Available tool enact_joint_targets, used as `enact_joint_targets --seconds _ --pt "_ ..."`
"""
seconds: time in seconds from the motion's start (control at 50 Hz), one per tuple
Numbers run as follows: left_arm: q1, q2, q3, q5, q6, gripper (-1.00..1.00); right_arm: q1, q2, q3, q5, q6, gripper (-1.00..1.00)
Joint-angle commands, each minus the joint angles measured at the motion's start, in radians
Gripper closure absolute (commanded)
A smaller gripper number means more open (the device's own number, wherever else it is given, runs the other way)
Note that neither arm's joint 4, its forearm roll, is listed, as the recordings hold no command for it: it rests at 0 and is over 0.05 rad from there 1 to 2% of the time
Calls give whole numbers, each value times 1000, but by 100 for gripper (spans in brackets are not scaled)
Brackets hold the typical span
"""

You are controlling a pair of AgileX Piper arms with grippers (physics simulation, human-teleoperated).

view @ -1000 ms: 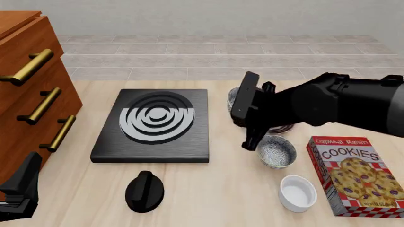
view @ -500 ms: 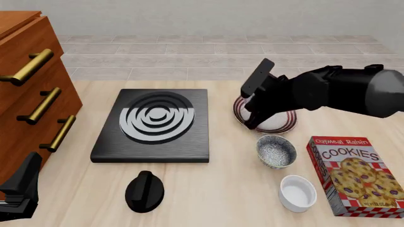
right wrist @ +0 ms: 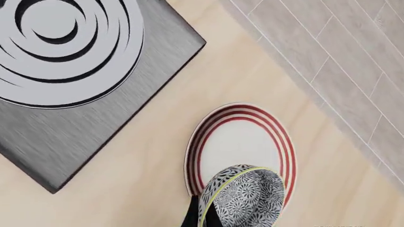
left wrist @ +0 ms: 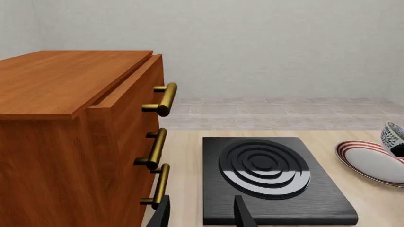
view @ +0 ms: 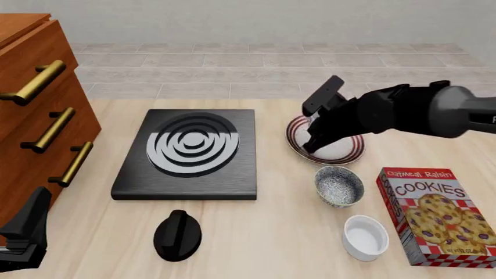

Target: Pick the akita bowl from table center and place it on the plate.

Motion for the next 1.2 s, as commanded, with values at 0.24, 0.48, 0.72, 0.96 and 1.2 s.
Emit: enact_joint_targets --seconds 0.24,0.48,0.72,0.96,1.2 --pt "0 0 0 0 0 -100 -52 84 -38 -50 28 100" --pt "0 0 0 0 0 -100 -68 135 -68 -65 61 100" --pt "0 0 0 0 0 -100 -108 203 -107 -71 75 100" --pt "0 0 0 0 0 -100 -111 235 -158 -54 132 100" --pt "0 0 0 0 0 -100 -138 297 -193 -38 148 100"
